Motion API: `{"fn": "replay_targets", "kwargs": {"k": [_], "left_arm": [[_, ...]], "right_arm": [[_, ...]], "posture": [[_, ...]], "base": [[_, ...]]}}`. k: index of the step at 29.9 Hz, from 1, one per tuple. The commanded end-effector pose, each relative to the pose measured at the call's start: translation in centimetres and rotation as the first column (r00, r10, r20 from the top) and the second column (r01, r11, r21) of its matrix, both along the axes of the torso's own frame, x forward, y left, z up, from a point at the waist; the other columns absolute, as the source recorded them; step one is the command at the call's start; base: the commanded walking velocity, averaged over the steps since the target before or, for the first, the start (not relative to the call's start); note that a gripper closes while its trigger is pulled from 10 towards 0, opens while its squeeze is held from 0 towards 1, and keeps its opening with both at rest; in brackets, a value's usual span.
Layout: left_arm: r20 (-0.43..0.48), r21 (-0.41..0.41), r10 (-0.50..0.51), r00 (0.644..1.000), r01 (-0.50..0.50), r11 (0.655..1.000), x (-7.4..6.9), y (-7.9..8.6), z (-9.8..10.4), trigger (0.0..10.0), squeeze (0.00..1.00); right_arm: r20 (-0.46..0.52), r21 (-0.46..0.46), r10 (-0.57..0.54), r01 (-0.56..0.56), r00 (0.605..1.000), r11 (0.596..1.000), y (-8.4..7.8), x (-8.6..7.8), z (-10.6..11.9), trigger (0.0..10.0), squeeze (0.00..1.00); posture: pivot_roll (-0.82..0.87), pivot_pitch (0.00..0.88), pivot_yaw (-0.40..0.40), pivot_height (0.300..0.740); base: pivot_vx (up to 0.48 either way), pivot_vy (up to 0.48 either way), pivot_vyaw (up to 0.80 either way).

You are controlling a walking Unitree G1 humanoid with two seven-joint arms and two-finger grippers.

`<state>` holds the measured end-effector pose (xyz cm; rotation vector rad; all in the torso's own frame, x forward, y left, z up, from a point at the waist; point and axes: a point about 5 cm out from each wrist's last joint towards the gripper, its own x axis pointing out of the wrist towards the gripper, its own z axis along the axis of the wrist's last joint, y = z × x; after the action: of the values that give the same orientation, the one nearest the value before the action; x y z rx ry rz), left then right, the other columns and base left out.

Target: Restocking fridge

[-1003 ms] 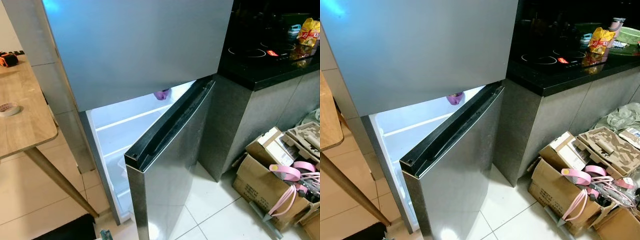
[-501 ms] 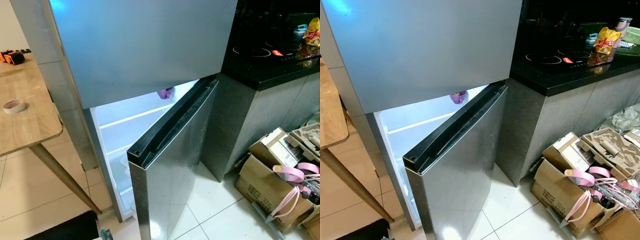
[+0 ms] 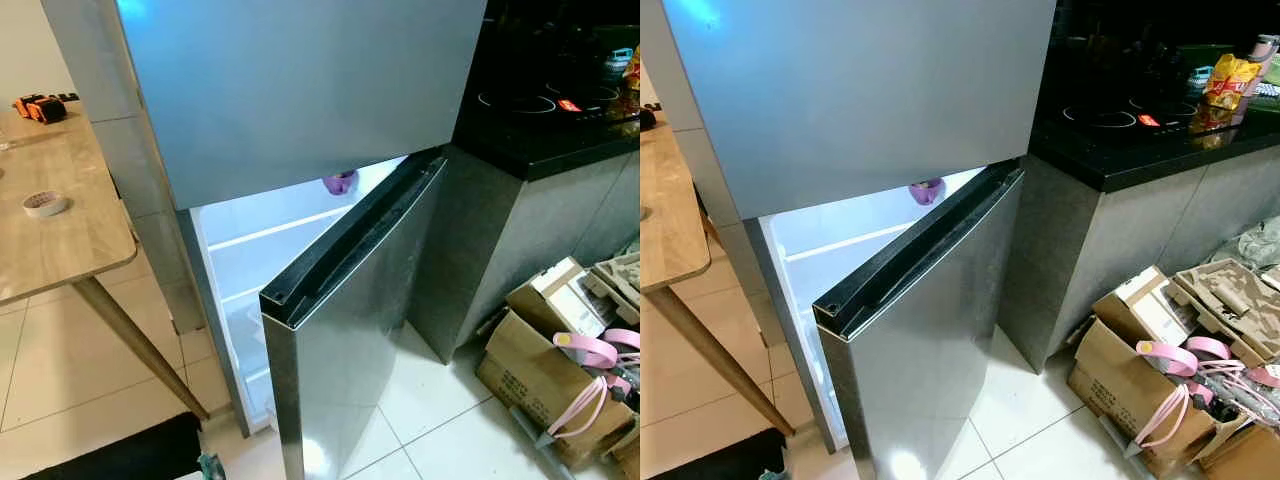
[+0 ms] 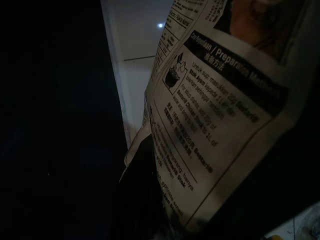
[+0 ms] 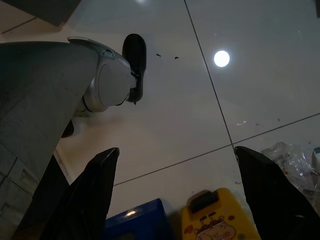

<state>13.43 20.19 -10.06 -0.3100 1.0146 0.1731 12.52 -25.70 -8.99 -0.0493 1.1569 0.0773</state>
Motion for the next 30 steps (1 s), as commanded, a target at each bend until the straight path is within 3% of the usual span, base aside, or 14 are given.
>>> {"fn": "replay_targets", "kwargs": {"k": [1,30], "left_arm": [[-0.034,-0.012,-0.006,0.999,0.006,1.0,-0.77,-0.48,-0.36,10.0,0.0],[-0.034,-0.016,-0.009,0.999,0.009,1.0,-0.78,-0.57,-0.37,10.0,0.0]], "right_arm": [[0.002,0.004,0.002,-0.002,1.0,1.0,0.15,-0.04,-0.05,10.0,0.0],[0.002,0.008,0.007,-0.007,1.0,1.0,0.28,-0.01,-0.08,10.0,0.0]], "posture": [[-0.08,0.023,-0.016,0.74],[-0.08,0.021,-0.015,0.74]], "base": [[-0.375,0.0,0.0],[-0.417,0.0,0.0]]}}
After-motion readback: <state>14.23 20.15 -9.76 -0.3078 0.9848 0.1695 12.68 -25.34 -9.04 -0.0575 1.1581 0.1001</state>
